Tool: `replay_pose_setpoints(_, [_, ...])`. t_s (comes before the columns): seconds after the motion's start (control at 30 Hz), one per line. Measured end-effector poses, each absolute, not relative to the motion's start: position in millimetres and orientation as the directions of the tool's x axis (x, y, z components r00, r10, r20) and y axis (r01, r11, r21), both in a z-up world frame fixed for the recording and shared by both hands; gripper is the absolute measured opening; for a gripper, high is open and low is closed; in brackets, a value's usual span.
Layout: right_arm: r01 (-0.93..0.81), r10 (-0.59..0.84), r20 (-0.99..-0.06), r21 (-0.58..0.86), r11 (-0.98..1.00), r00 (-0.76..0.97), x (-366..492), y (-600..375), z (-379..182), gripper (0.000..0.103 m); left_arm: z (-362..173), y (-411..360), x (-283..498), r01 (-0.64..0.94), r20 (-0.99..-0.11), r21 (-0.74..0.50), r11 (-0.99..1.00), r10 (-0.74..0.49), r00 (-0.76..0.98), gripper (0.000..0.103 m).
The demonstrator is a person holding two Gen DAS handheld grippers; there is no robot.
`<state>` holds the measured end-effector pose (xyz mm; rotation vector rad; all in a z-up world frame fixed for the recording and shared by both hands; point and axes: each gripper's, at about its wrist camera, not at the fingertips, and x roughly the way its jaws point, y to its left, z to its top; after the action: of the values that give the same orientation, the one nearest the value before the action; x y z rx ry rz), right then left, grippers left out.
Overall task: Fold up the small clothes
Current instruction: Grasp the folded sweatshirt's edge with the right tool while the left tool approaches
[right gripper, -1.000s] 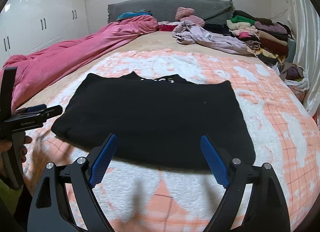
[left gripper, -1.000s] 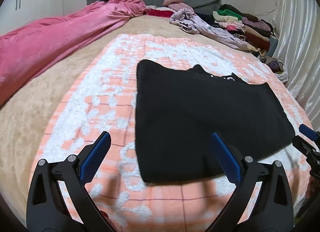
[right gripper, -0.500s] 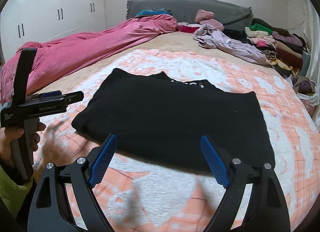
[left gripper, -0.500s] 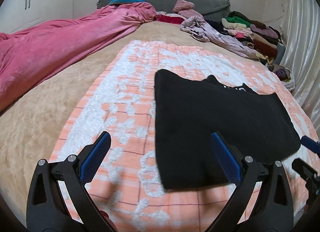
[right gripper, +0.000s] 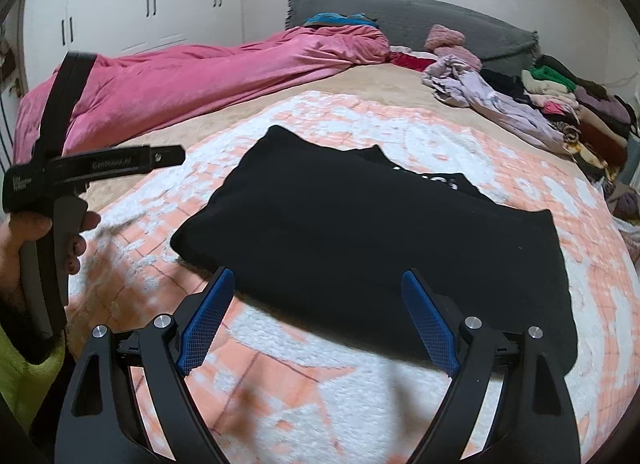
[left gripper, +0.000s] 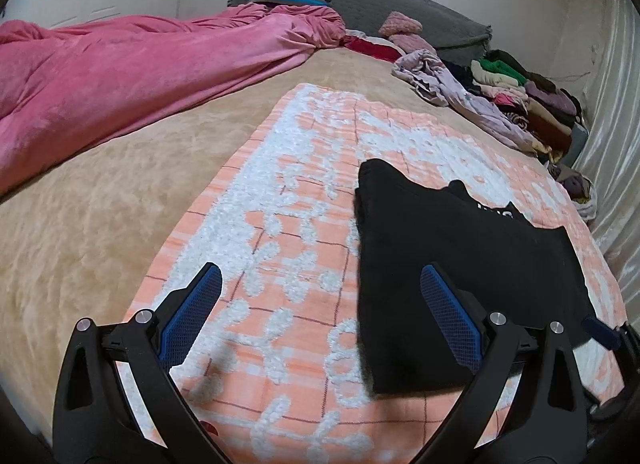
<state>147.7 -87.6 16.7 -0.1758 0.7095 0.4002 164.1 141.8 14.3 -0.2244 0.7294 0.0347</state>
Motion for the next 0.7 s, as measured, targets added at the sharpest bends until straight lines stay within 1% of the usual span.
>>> replay_pose_setpoints(0.43, [-0.523, 0.310, -0.689, -0.117, 0.844, 0.654, 155, -47, -8, 0.085, 11, 149, 170, -0.126, -0.672, -0.173, 0.977, -0.023, 0.740, 0.093])
replay_pose_setpoints(0.7, [-0.570, 0.274, -0.718, -0.203, 0.796, 0.640, 164, -30, -30, 0.085, 6, 155, 187, -0.148, -0.692, -0.134, 0.980, 0.015, 0.722, 0.093])
